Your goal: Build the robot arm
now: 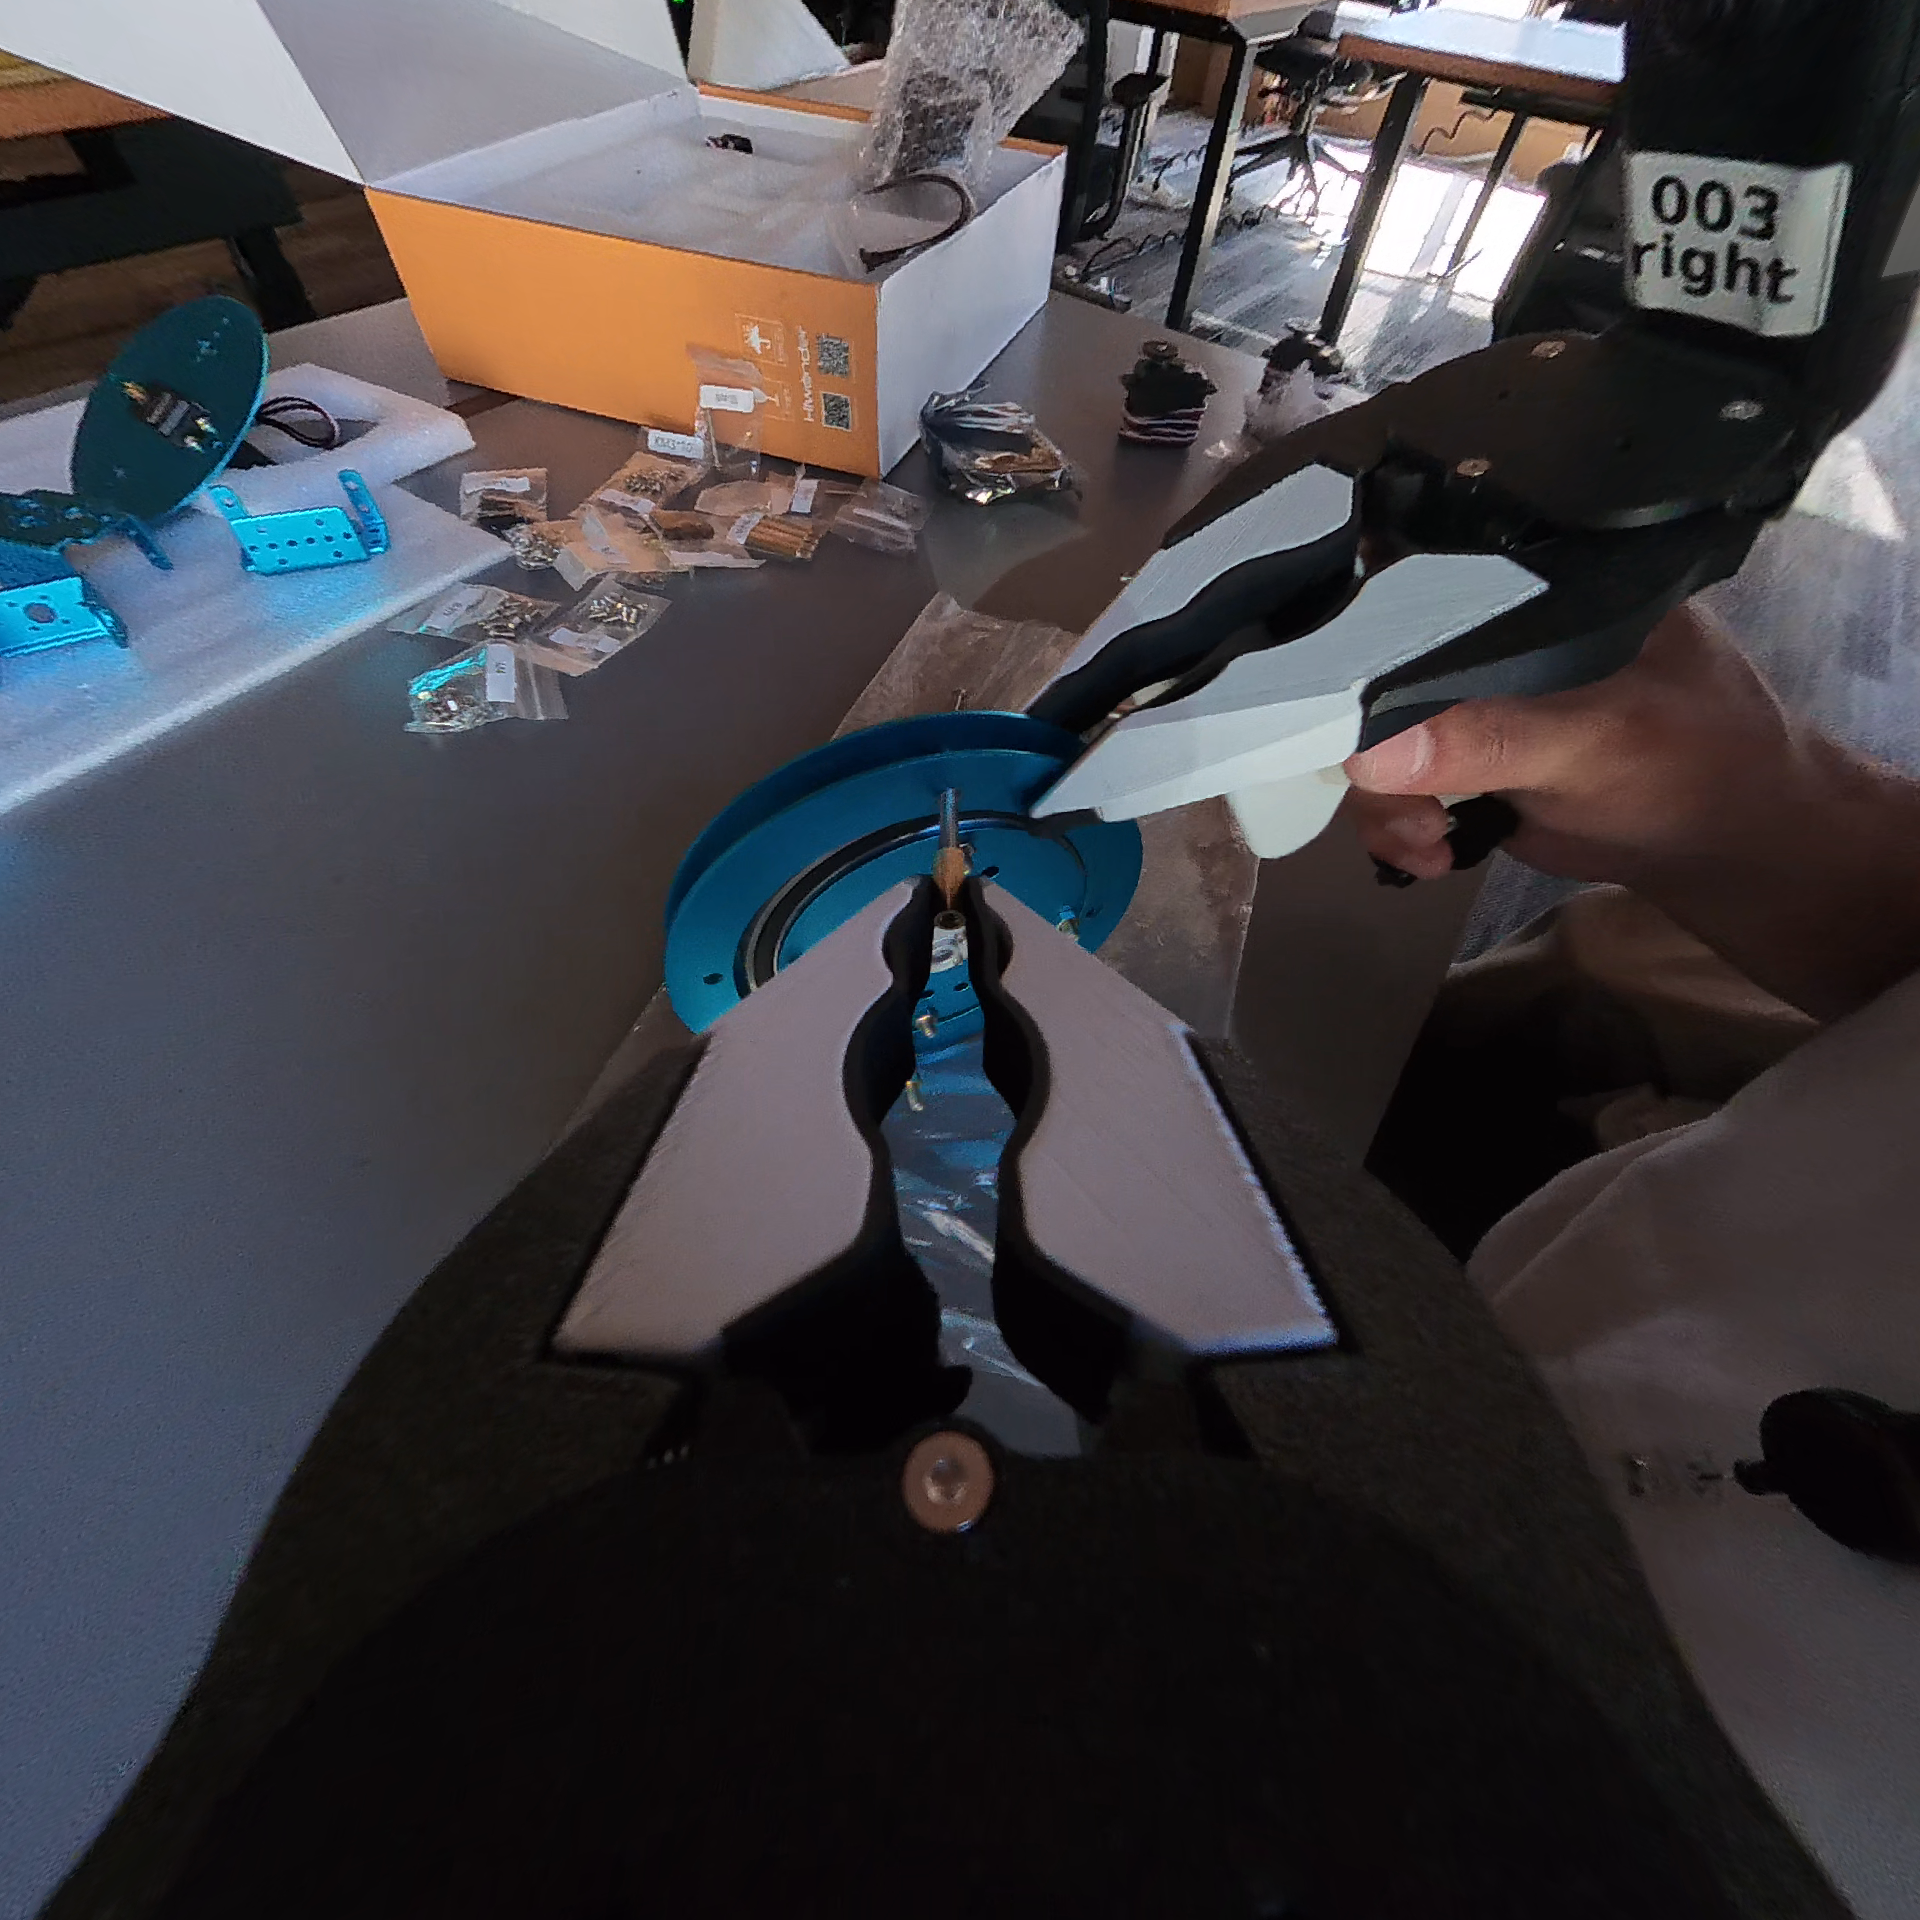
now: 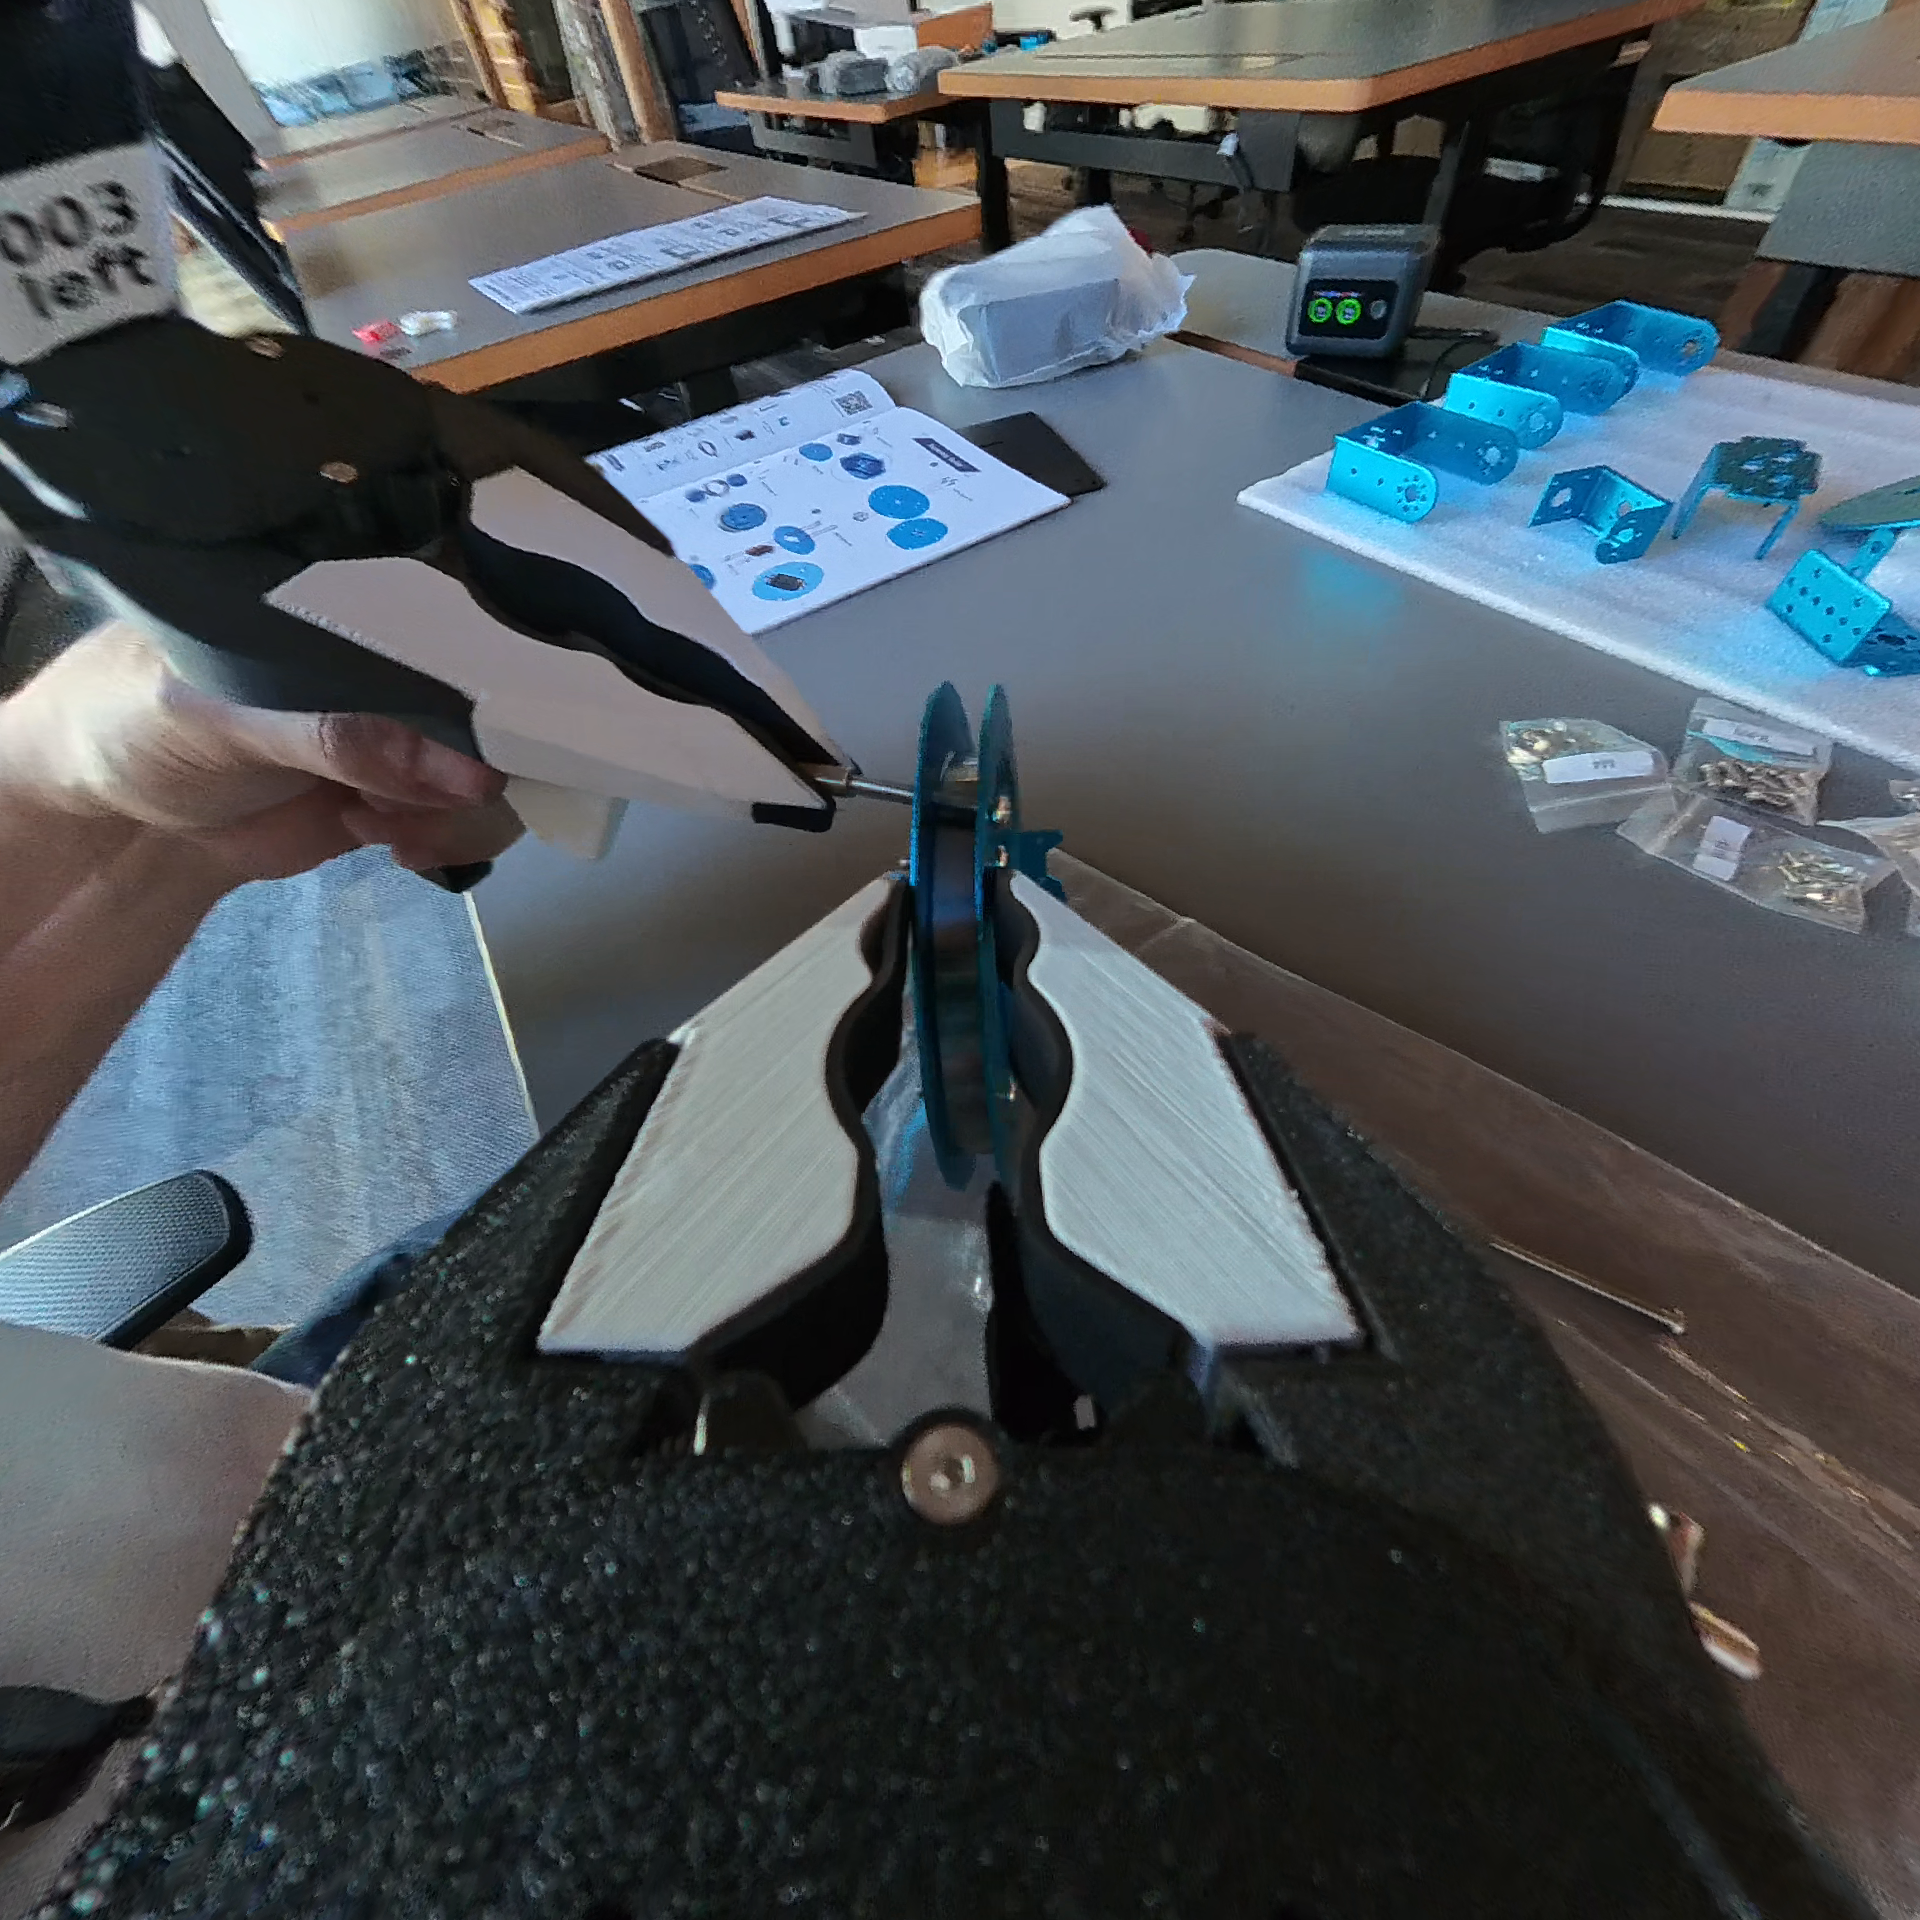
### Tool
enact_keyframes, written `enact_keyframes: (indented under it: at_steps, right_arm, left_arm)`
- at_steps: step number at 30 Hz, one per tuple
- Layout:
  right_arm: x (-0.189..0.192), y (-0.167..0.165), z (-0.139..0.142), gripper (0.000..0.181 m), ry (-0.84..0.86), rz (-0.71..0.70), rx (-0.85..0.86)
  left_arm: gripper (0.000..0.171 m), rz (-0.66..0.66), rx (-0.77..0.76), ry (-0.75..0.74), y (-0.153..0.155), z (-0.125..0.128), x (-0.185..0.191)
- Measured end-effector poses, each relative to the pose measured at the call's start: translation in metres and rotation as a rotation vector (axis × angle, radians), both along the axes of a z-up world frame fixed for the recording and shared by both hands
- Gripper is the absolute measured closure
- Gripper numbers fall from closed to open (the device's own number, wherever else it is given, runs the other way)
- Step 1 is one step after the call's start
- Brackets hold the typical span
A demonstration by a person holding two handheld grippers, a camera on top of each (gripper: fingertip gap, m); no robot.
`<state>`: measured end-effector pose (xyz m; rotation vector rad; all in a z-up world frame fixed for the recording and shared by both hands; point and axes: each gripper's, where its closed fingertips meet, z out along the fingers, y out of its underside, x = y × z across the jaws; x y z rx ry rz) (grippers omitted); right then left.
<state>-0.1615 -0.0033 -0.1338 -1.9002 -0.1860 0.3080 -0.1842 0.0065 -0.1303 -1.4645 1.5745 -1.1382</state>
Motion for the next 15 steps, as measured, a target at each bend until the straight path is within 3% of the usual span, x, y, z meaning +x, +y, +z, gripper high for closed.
enact_keyframes:
  at_steps: [5, 10, 15]
  right_arm:
    - [-0.006, -0.011, 0.015, 0.141, 0.101, 0.212, 0.1]
    - [0.005, -0.021, 0.0, 0.122, 0.143, 0.429, 0.076]
    - [0.006, -0.021, 0.003, 0.136, 0.113, 0.589, 0.109]
  left_arm:
    - [0.167, -0.074, -0.029, -0.026, 0.001, 0.0, -0.001]
    - [0.167, -0.153, -0.033, -0.055, 0.005, 0.001, 0.002]
    - [0.167, -0.206, 0.029, -0.09, 0.01, 0.003, 0.006]
